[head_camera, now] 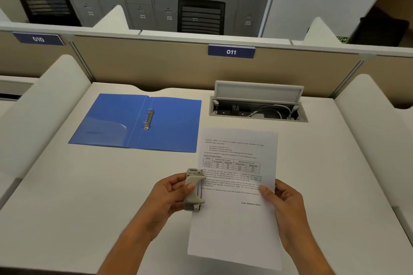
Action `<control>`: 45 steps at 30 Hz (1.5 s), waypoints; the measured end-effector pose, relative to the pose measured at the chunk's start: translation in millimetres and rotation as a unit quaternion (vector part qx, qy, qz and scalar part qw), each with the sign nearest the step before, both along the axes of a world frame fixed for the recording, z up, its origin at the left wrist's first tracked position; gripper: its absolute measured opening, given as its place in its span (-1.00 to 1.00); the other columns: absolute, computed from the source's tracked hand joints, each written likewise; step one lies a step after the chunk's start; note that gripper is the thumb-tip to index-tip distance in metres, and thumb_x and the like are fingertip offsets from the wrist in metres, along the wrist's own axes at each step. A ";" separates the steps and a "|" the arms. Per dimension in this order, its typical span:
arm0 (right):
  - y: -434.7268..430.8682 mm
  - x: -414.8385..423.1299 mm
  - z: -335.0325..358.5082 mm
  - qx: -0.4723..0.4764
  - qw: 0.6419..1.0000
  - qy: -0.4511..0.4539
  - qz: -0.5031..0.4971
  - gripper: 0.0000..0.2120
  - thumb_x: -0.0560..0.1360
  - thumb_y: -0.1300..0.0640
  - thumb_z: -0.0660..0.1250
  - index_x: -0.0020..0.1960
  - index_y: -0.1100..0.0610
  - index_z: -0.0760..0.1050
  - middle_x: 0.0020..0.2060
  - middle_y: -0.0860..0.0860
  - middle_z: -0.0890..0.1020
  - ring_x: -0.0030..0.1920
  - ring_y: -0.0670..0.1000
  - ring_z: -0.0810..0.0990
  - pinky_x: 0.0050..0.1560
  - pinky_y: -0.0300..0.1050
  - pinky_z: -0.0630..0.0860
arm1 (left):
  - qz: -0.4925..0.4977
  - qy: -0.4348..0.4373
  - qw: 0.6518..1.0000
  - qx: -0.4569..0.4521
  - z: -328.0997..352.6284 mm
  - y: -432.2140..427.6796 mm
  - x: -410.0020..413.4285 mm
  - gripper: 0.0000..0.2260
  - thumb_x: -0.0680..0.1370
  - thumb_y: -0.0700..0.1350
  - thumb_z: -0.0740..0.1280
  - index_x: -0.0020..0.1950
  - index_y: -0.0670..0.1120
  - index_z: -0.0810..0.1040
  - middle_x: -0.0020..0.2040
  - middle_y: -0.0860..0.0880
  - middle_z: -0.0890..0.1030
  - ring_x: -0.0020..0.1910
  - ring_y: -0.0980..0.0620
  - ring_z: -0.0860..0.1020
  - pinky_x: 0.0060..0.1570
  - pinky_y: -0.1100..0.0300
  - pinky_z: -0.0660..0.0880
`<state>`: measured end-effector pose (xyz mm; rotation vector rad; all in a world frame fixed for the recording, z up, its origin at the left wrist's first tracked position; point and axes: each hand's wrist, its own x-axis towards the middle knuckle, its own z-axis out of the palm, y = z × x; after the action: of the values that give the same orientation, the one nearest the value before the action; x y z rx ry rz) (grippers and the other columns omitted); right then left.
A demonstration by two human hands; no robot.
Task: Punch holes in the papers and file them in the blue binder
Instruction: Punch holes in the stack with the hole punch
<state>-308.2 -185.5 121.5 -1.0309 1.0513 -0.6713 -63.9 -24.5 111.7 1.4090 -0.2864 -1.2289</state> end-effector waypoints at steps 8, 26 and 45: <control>0.3 2.0 -1.7 0.004 1.000 0.002 -0.001 -0.76 0.60 0.33 0.41 0.22 0.16 0.71 0.10 0.13 0.80 0.03 0.25 0.80 0.09 0.20 0.72 | 0.010 0.002 1.000 -0.002 0.5 0.3 0.3 -0.63 0.55 -0.12 0.47 0.37 -0.07 0.61 0.20 -0.05 0.75 0.17 -0.15 0.73 0.09 -0.09 0.71; 0.7 1.4 6.0 -0.045 0.999 0.016 -0.003 -0.78 0.59 0.31 0.44 0.17 0.10 0.73 0.05 0.05 0.82 -0.04 0.19 0.82 -0.06 0.05 0.77 | -0.007 -0.022 0.999 -0.044 9.1 9.3 5.9 -0.59 0.52 -0.23 0.47 0.38 -0.12 0.61 0.26 -0.19 0.71 0.24 -0.22 0.69 0.14 -0.23 0.67; 9.9 7.7 8.6 -0.011 1.000 -0.020 0.015 -0.73 0.62 0.29 0.40 0.30 0.13 0.66 0.17 0.09 0.78 0.14 0.22 0.77 0.22 0.22 0.65 | 0.008 -0.007 0.999 -0.046 10.8 9.6 0.5 -0.54 0.47 -0.17 0.51 0.38 -0.10 0.59 0.24 -0.15 0.73 0.23 -0.22 0.69 0.16 -0.23 0.67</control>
<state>-300.5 -175.5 130.1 -1.0465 0.9940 -0.6771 -63.4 -14.8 122.5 1.3385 -0.3375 -1.1785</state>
